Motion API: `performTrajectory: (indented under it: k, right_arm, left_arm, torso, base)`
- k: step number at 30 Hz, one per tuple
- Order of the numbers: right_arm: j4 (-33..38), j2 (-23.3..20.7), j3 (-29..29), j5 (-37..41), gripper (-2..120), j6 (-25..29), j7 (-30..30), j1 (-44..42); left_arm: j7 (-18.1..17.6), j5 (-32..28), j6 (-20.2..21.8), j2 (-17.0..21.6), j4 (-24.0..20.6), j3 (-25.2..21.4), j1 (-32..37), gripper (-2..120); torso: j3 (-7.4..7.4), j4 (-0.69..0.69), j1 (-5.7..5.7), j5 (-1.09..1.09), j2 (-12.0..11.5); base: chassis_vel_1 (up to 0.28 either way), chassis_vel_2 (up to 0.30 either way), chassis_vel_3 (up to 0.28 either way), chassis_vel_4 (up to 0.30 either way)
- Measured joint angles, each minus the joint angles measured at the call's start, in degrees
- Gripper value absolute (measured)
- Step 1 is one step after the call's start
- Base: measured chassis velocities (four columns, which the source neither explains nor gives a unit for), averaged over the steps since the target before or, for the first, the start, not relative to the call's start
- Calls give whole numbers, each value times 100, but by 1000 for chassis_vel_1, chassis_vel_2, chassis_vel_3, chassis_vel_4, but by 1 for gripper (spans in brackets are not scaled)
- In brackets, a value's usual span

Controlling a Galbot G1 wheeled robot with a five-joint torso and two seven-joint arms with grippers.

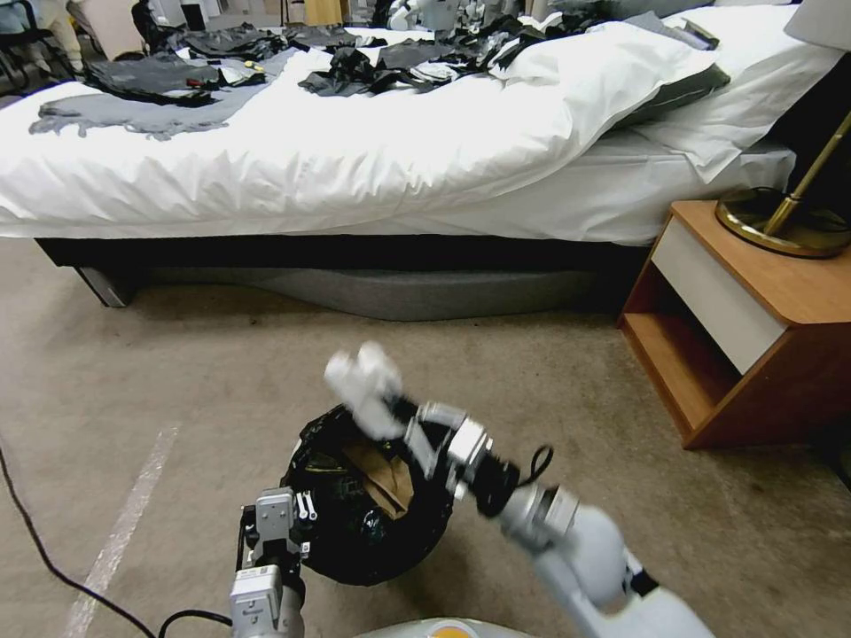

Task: Pick up the trash bin, then pick up the garbage from the floor and place it into the trash bin.

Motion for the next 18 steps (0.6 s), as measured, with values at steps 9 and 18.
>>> performTrajectory:
  k: [9,18]
  right_arm:
    - [513,-341,-302,-141,0,232,-460,-788]
    - [-322,-349,-539,-497,0,442,-785,-1095]
  left_arm:
    - [0,-63,13,21,-14,3,-18,1]
    - [-15,-153,33,50,-108,-21,-44,1]
  torso:
    - [-1,-4,-1,-2,0]
    - [0,-3,0,-1,0]
  base:
    - [0,0,0,0]
    - [0,0,0,0]
